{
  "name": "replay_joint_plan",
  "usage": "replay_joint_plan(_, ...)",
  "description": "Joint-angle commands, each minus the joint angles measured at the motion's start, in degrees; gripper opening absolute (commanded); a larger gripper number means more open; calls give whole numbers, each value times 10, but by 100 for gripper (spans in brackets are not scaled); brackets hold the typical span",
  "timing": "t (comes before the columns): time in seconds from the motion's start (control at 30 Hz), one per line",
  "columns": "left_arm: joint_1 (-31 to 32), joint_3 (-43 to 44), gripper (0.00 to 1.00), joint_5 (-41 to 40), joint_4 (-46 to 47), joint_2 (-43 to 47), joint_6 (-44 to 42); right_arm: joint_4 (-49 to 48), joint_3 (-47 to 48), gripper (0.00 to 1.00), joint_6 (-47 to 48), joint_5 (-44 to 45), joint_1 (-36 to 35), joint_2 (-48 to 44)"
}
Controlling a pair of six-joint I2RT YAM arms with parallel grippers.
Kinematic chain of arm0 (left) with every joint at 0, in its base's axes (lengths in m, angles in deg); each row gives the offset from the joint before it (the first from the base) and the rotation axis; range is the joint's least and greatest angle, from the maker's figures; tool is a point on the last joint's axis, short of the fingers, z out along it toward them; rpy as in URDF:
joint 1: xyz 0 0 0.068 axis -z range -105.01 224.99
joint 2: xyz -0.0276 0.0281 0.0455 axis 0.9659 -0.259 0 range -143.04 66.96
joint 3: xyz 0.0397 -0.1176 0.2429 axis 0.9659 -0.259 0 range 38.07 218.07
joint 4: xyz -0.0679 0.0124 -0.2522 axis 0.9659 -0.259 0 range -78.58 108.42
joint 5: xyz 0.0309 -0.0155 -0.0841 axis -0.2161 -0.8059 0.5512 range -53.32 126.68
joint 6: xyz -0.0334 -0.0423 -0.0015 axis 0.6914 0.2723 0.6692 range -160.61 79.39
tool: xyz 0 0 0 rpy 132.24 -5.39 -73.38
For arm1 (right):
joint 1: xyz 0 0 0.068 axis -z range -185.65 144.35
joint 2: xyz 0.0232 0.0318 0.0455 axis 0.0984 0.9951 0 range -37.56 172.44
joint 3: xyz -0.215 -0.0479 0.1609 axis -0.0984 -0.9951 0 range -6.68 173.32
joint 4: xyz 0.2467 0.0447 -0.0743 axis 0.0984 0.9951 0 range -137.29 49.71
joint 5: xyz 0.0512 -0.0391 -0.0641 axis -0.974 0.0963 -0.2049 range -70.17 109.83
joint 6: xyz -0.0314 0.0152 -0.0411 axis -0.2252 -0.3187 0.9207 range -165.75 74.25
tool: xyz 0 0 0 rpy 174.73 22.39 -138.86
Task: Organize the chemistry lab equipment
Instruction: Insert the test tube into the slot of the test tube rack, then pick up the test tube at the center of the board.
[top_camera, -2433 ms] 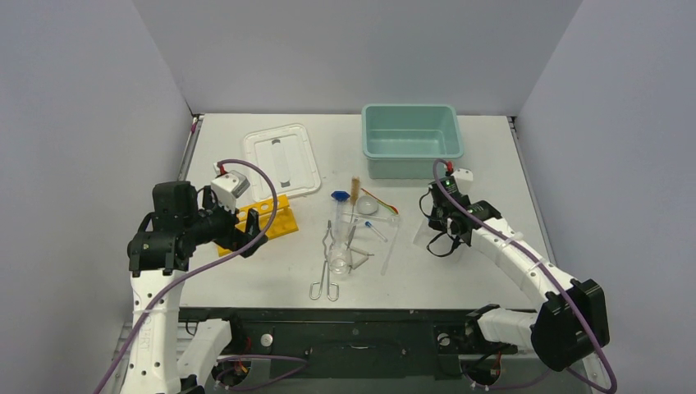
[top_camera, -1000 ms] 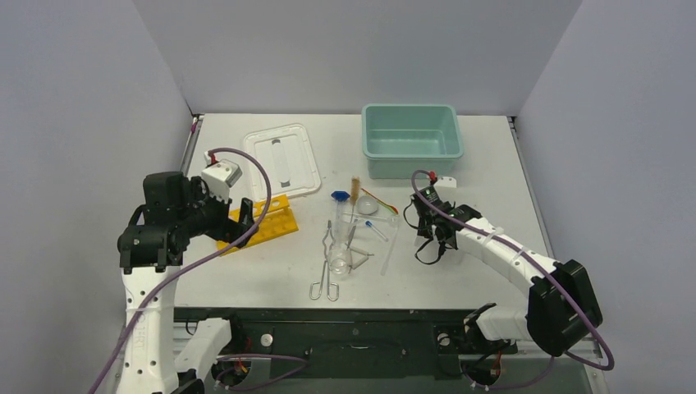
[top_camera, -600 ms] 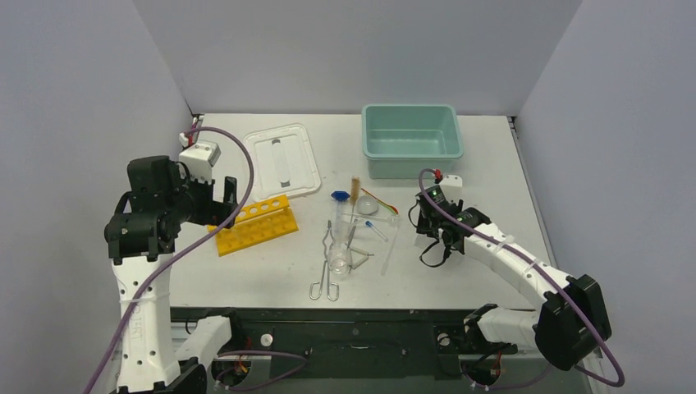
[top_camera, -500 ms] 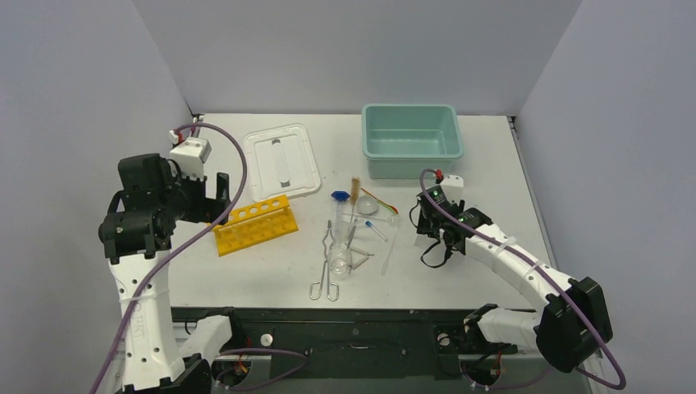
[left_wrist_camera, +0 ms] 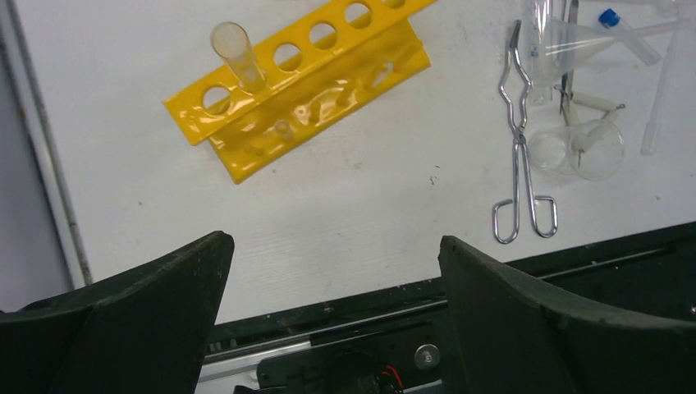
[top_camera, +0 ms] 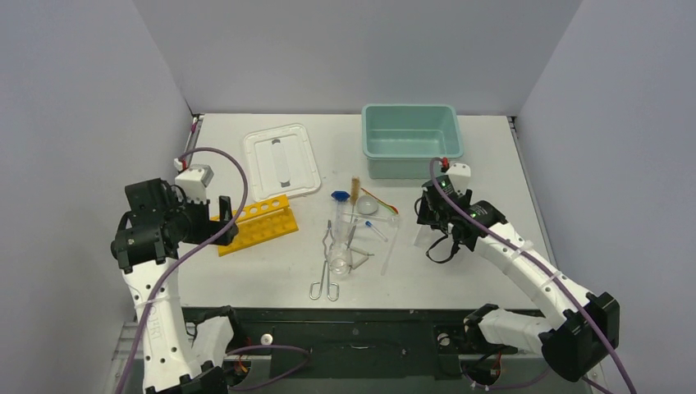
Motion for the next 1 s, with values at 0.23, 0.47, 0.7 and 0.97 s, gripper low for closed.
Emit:
replay_joint_plan(0.23,46,-77,96,78,93,8,44,56,67,59,-24,-4,-34,-5)
replay_joint_plan(0.47,90,-109,97,54,140,22,73,84,96,59,-44,24,-68,13)
replay_joint_plan(0.7,90,-112,96,54,136,40,51,79,115,58,-66,48,-117,3)
replay_joint_plan(0.97,91,-124,97,58,148,40,42,100,129,58,-84,96,-171,23)
